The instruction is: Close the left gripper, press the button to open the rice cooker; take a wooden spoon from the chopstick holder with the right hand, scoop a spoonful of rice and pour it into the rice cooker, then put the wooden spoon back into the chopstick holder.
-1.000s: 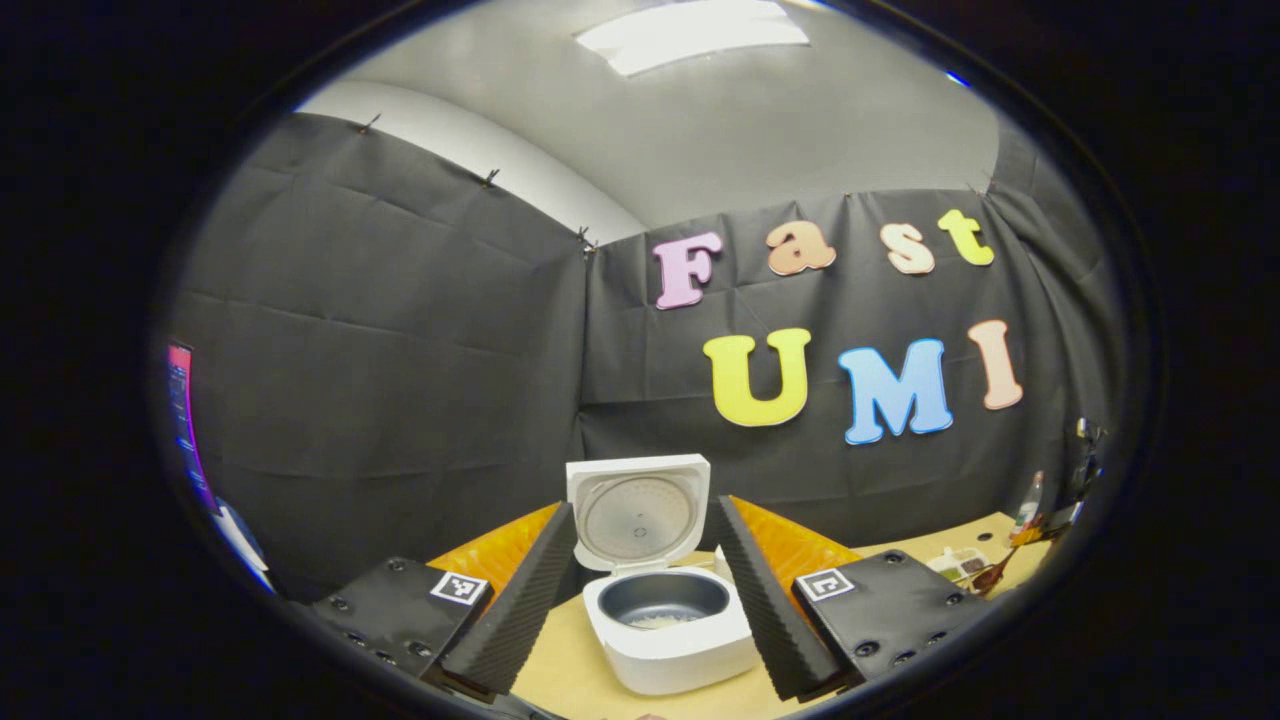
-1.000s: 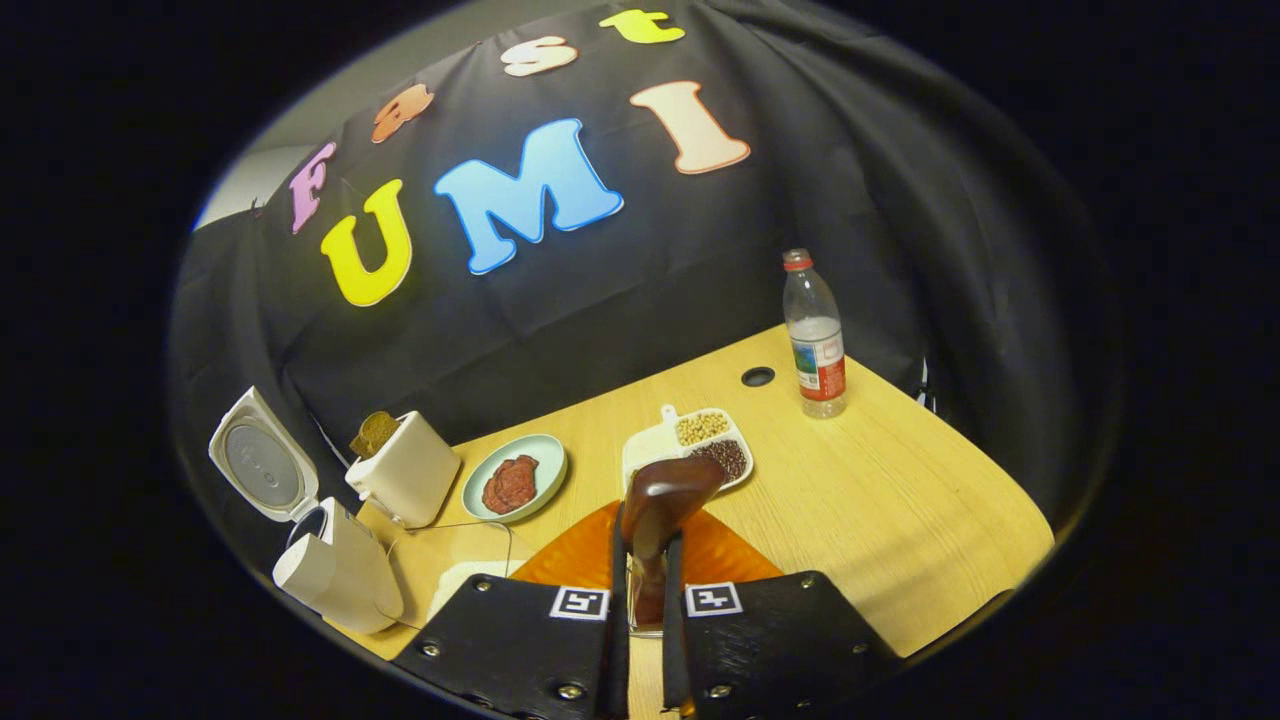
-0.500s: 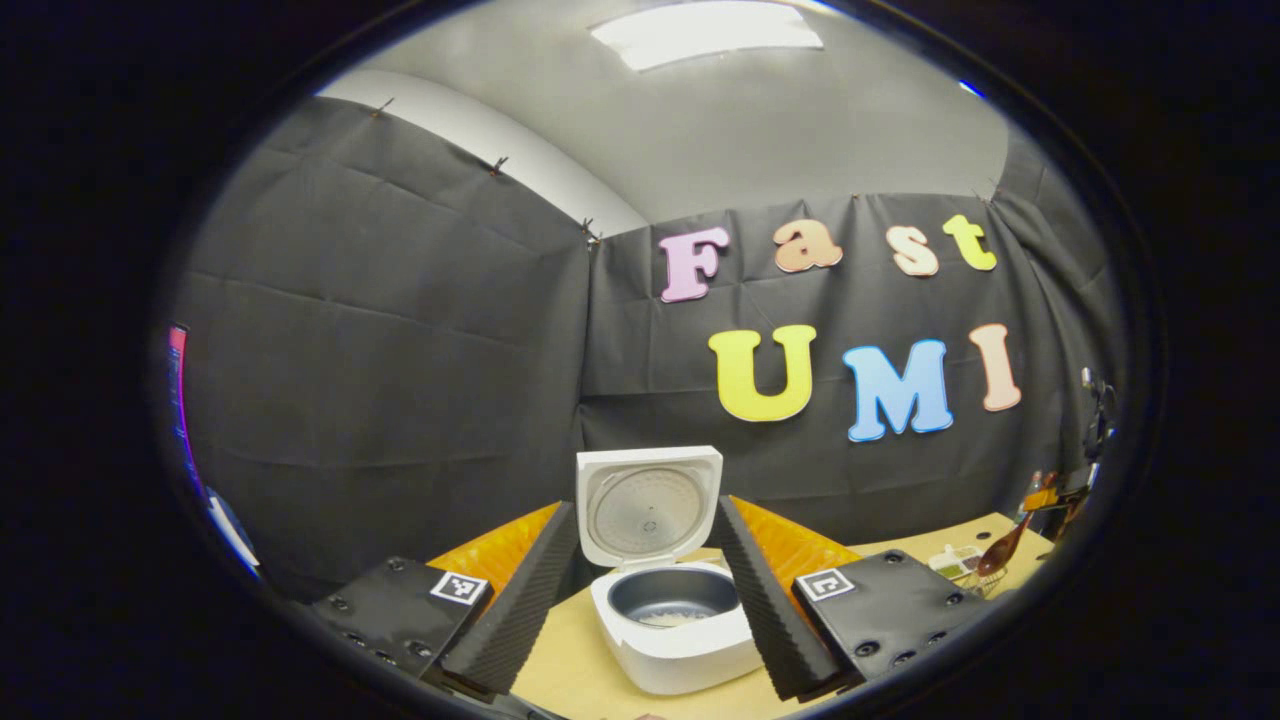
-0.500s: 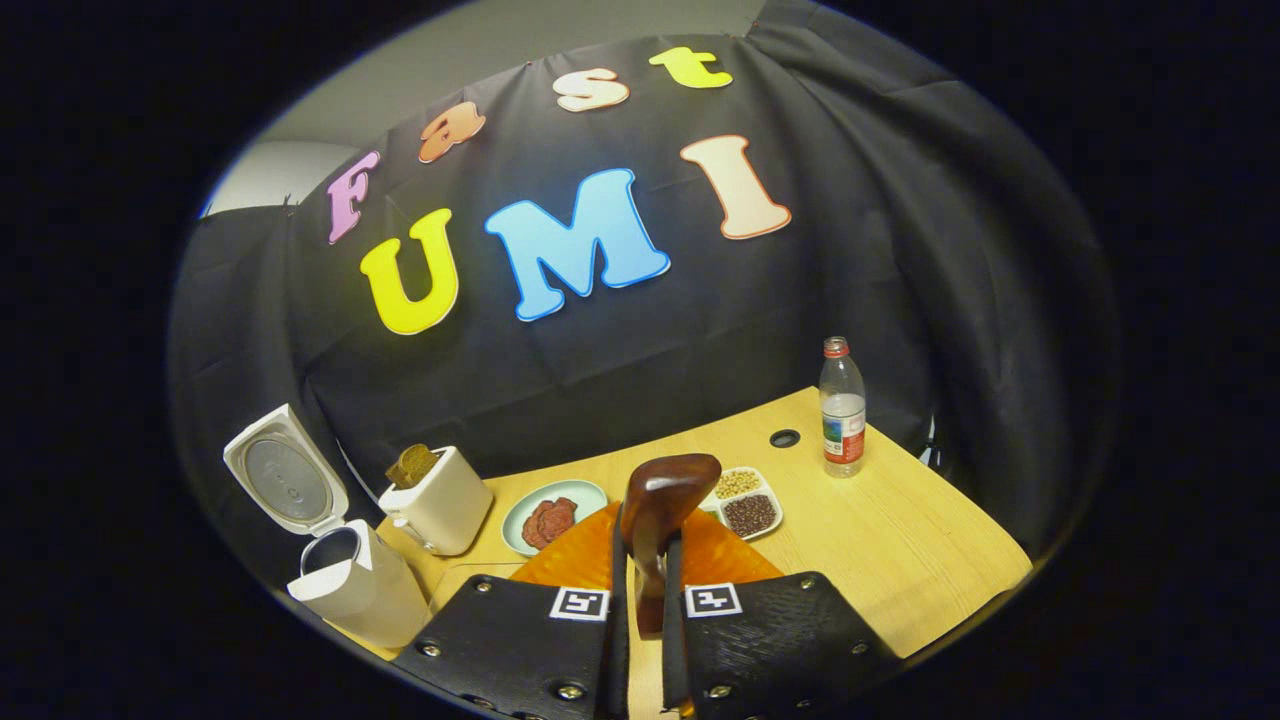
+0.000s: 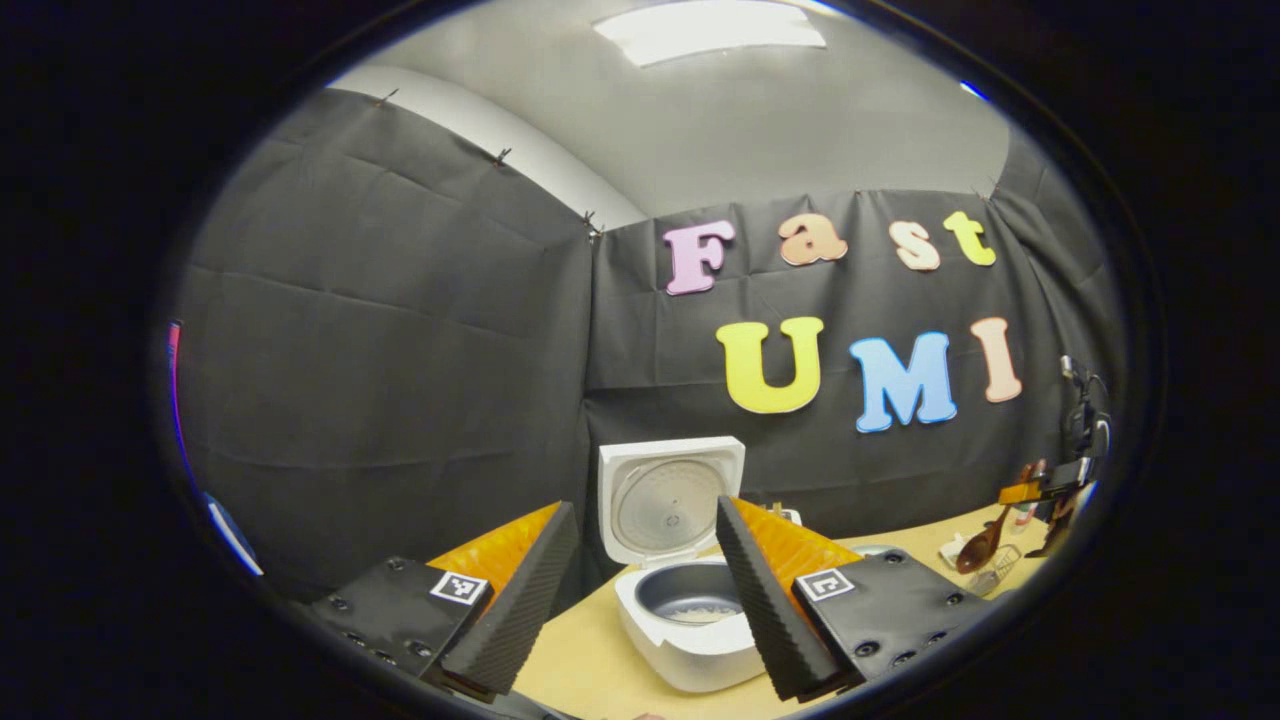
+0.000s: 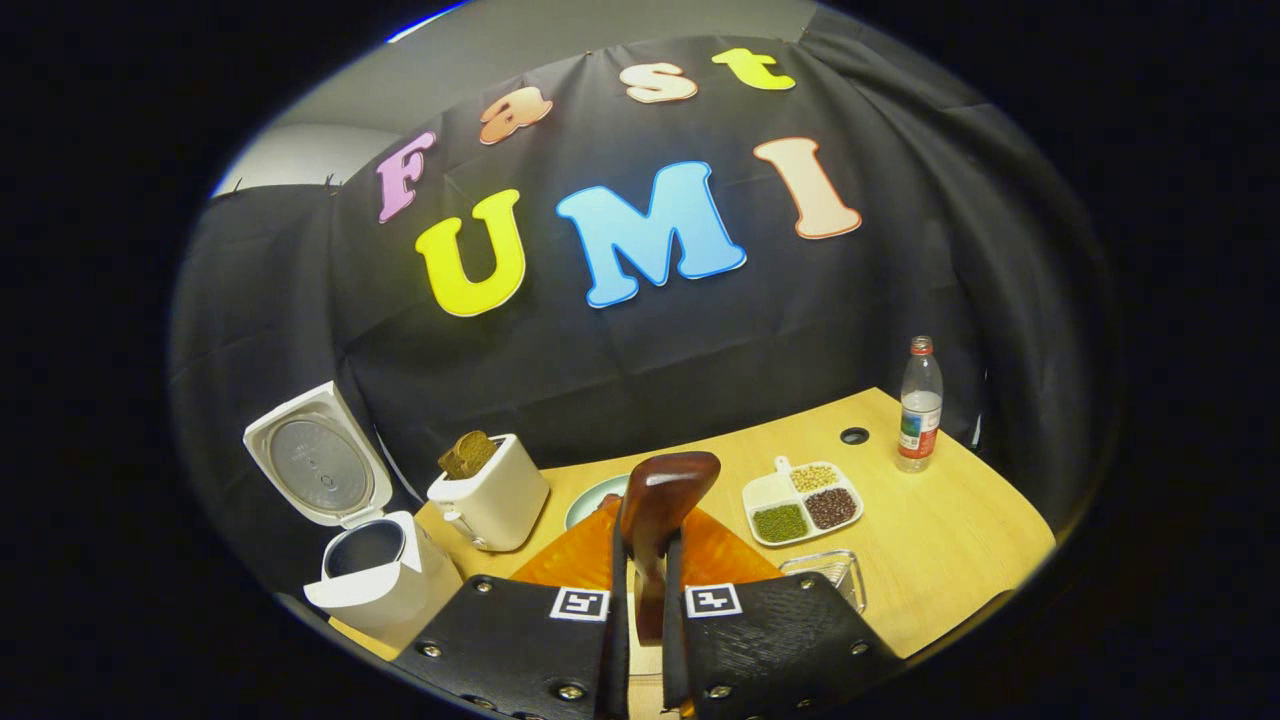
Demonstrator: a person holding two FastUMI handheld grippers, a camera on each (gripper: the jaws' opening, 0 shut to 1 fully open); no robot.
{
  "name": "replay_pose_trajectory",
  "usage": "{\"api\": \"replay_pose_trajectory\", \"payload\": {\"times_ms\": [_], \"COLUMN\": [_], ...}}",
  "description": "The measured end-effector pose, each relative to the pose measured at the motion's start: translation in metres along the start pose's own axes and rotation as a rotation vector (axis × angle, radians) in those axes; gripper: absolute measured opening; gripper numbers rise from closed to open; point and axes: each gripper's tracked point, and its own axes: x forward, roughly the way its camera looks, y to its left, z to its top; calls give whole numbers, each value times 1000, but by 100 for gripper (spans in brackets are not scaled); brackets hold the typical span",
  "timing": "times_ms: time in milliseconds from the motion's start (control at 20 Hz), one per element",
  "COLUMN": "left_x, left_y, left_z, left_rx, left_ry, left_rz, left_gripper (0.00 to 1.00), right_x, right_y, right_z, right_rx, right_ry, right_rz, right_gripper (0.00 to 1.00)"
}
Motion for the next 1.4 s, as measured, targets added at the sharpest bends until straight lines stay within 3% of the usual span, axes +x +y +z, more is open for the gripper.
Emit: {"api": "replay_pose_trajectory", "payload": {"times_ms": [500, 900, 1200, 1400], "left_x": [19, 32, 28, 28], "left_y": [39, 58, 64, 62], "left_z": [-14, -22, -25, -22], "left_rx": [24, 12, 1, 3], "left_ry": [33, 48, 54, 50], "left_rz": [-13, -10, -3, -1], "left_gripper": [96, 96, 96, 96], "right_x": [51, 61, 63, 62], "right_y": [6, 61, 83, 65], "right_z": [-70, -106, -117, -115], "right_rx": [-172, -170, -17, 223], "right_ry": [96, 137, 180, 198], "right_rz": [-103, -43, 19, 18], "right_gripper": [13, 13, 14, 13]}}
